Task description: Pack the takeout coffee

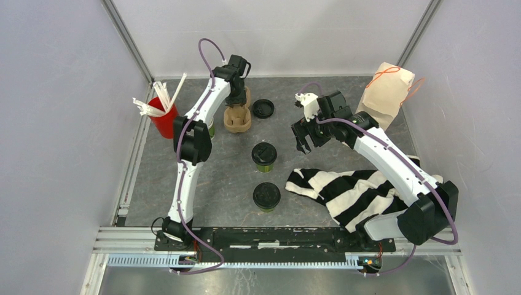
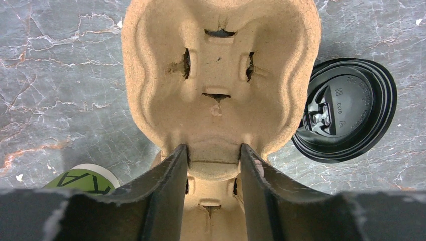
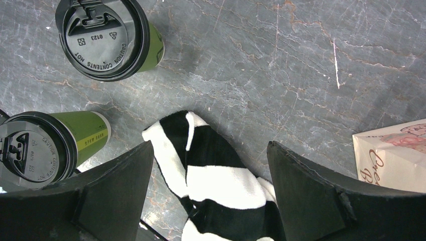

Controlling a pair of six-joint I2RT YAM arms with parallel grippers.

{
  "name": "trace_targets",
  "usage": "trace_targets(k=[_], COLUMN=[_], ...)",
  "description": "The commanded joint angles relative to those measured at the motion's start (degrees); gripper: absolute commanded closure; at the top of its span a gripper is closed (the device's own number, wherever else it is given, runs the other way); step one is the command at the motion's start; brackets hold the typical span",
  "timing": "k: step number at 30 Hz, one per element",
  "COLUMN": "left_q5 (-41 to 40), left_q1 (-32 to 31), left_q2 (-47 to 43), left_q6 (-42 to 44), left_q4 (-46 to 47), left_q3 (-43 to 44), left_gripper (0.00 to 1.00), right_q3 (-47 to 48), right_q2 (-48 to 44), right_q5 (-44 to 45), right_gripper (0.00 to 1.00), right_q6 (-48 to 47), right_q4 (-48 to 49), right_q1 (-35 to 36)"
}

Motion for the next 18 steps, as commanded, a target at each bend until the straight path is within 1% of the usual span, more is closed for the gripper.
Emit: trace_targets(k=[1,10,15,17,18], left_q5=[-0.9,-3.44,-8.4,-5.11,-1.64], left_q1=[0.31,0.06,-1.08,0.48,1.66], left_q2=[-0.06,-3.03,-5.69,-4.52,-3.61], left_q6=[-1.81,-1.45,-0.64,-1.8,-3.73], left_q4=[1.07,-0.15,0.31,0.39,-0.38], left_q3=[1.26,2.09,0.65,0.43,1.37], left_gripper=[0.57,0.77,0.88,0.97,0.98], right_q3=[2.41,2.51,2.68,2.71,2.69], right_q2=[0.47,0.75,0.98,1.07,1.08], right_q5=[0.05,0.25,-0.07,-0.23,-0.31], right_gripper=[0.1,0.1,0.1,0.11,0.1], right_q6=[-0.75,-0.8,-0.75,-0.76,-0.75], right_q4=[0.34,0.23,0.29,0.31,0.38], right_q1=[0.22,0.22,0.16,0.2,0.2])
